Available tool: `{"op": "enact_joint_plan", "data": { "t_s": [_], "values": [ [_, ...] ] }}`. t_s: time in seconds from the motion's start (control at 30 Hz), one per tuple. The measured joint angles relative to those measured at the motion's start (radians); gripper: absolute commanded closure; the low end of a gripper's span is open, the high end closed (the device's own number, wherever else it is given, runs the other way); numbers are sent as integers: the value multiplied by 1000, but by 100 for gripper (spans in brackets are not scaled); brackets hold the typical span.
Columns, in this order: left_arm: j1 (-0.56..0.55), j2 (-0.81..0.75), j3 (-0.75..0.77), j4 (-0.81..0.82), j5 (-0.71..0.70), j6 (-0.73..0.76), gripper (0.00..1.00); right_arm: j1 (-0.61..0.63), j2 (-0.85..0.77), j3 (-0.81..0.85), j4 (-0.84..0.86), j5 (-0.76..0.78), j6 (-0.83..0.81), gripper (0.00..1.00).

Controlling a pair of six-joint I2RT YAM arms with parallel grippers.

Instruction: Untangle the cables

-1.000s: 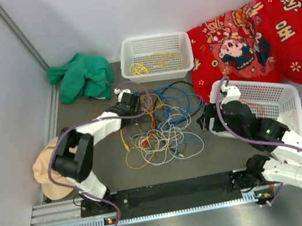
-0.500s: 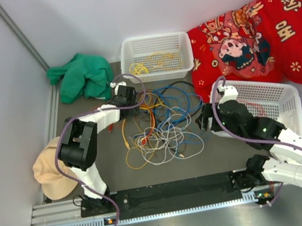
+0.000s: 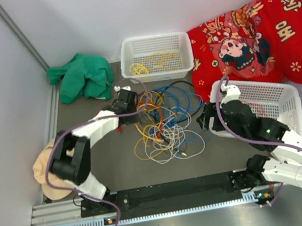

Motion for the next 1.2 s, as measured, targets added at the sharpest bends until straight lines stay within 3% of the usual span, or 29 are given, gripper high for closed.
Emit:
{"op": "enact_joint_plan", "data": {
  "t_s": [0.27, 0.4, 0.67, 1.2],
  "values": [
    [4, -488, -20, -42, 267, -20, 100, 1, -2, 158, -19, -9, -12, 18],
    [4, -632, -21, -26, 391, -56, 100, 3, 5, 268, -18, -35, -26, 18],
    [4, -703, -61, 61, 598, -110, 100, 3, 78, 451, 52, -164, -61, 23],
    [4, -747, -68, 114, 739, -141, 100, 3, 318, 410, 122, -245, -166, 44]
  ]
}}
